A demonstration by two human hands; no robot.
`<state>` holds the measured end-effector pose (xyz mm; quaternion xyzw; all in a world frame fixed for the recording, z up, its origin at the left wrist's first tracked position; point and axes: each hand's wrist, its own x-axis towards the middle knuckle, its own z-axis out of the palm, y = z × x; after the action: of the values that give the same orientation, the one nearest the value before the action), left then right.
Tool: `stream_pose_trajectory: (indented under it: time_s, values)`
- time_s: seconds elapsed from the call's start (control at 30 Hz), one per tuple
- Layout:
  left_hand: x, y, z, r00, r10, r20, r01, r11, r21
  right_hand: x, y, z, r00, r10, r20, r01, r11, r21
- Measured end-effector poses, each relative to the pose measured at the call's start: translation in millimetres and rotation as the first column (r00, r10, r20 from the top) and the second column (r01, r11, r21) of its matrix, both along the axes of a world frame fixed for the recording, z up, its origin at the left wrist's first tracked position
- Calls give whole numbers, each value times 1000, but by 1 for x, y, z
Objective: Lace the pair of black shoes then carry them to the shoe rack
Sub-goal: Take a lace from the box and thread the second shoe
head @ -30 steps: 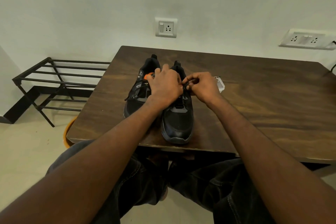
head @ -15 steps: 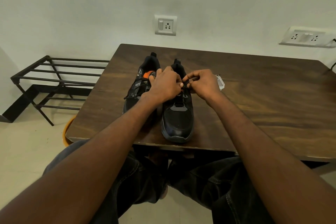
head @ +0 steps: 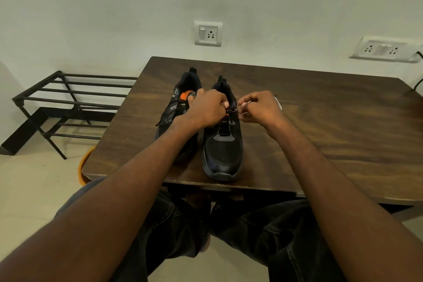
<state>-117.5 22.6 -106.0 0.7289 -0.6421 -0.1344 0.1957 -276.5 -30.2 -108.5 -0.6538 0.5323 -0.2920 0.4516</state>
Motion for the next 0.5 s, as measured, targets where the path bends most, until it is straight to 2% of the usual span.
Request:
stream_pose_trajectory:
  time_s: [0.13,0.33,0.43,0.5]
  values:
    - [12,-1,2,997,-37,-72,34,999,-41,-3,5,-1,994,61,-94,-62,998,-3]
    - [20,5,1,991,-66,-116,63,997,-33,2,5,1,987,35,-158,-41,999,-34]
    - [22,5,1,992,-66,-110,63,997,-35,-5,-3,7,983,-179,-44,175,981,-79]
    - [24,6,1,991,-67,-119,62,997,-45,-11,-8,13,928,-366,65,372,915,-155]
